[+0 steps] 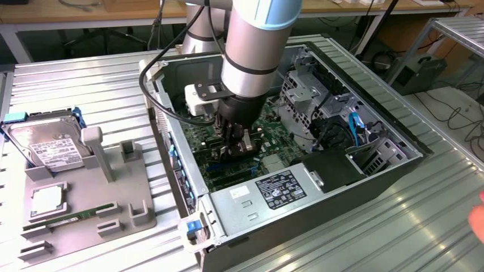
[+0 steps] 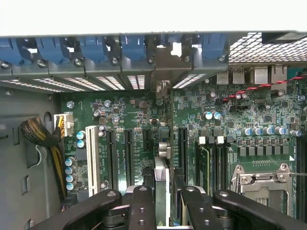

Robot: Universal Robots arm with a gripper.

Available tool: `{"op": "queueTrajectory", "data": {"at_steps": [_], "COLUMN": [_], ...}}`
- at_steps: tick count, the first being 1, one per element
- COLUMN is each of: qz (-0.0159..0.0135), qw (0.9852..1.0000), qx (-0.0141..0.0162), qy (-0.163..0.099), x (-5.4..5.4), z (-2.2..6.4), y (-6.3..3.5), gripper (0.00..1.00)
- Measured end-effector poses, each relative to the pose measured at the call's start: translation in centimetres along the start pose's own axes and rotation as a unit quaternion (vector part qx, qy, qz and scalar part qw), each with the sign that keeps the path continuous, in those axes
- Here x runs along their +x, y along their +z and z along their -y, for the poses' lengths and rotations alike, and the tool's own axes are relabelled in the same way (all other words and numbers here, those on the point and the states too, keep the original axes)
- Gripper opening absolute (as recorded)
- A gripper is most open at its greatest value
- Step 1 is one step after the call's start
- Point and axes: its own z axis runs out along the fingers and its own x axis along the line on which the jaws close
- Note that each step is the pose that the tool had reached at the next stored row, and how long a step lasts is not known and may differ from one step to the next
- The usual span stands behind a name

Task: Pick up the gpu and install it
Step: 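Insert the gpu into the slot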

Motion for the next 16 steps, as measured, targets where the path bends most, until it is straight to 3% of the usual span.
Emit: {"op": "queueTrajectory", "data": {"at_steps": [16], "qz": [-0.0012], "qw": [1.0], "qx": [0.0009], "qy": [-0.003], "x": [-0.11], "z": [-0.02], "y": [-0.41], "gripper": [0.26]}}
